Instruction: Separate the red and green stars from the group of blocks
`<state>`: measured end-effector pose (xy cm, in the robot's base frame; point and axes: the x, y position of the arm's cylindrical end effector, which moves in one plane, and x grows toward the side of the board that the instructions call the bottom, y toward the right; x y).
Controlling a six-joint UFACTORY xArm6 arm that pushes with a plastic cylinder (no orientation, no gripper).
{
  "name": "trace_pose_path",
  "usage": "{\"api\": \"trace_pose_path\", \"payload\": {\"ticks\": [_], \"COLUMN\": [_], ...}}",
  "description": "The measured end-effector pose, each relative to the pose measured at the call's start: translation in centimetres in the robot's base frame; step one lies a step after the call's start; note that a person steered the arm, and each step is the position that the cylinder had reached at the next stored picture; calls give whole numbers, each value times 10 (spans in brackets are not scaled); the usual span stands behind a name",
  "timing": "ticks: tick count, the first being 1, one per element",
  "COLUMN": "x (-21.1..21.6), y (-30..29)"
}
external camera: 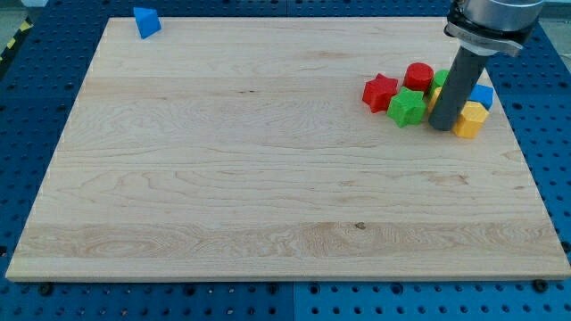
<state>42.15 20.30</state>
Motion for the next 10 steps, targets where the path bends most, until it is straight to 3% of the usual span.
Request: {"api": "trace_pose_path", "payload": {"ticks": [2, 4, 10], "x": [-11, -49, -144], "y": [-68, -114, -359]}}
